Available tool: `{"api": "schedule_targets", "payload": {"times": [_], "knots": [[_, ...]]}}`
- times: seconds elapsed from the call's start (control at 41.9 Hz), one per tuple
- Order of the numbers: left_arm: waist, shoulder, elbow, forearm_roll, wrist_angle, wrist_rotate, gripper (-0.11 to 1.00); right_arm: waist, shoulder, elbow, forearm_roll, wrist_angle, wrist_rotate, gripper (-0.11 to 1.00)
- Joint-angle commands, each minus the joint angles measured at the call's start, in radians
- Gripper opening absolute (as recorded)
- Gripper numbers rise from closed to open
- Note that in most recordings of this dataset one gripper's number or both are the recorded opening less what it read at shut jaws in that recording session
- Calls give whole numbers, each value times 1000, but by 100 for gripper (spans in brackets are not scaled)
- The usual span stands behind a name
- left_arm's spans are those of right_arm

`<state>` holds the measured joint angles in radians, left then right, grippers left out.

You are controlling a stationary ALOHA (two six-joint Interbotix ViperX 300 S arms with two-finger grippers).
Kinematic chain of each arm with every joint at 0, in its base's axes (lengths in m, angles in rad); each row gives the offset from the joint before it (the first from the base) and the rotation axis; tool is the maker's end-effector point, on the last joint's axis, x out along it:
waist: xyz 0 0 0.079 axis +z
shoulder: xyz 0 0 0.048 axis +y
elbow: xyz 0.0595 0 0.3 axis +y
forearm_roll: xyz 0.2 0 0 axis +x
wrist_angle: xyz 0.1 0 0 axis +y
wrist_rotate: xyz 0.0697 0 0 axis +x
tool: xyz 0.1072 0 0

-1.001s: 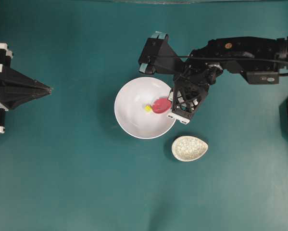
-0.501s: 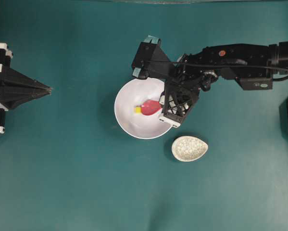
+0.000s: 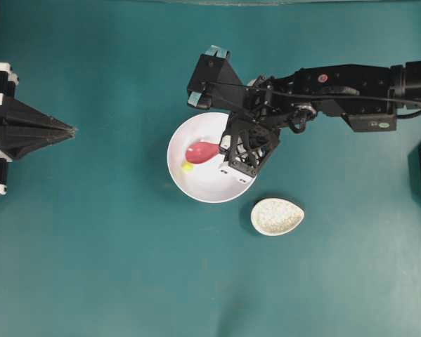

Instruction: Scoop the yellow hexagonal prism block from the bowl with a spoon using the right arm.

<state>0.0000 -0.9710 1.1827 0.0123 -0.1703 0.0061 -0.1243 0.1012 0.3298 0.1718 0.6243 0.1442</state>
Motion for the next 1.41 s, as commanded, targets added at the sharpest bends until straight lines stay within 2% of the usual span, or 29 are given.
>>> {"api": "schedule_targets", "payload": {"times": [0.0, 0.167, 0.334, 0.596, 0.858, 1.097, 1.383], "knots": [[2, 5, -15, 3, -3, 2, 0, 2, -17, -26, -2, -20, -3, 23], [0, 6, -15, 3, -5, 2, 0, 2, -20, -35, 0, -31, 5, 23], [0, 8, -15, 3, 2, 2, 0, 2, -69, -72, 6, 14, 18, 23], [0, 8, -15, 2, 5, 2, 0, 2, -158, -107, 5, 206, 103, 23], [2, 8, -15, 2, 5, 2, 0, 0, -152, -110, 2, 374, 175, 23], [0, 8, -15, 3, 3, 2, 0, 3, -91, -107, 2, 417, 195, 23], [0, 8, -15, 2, 5, 2, 0, 23, -9, -110, 2, 410, 195, 23]]}}
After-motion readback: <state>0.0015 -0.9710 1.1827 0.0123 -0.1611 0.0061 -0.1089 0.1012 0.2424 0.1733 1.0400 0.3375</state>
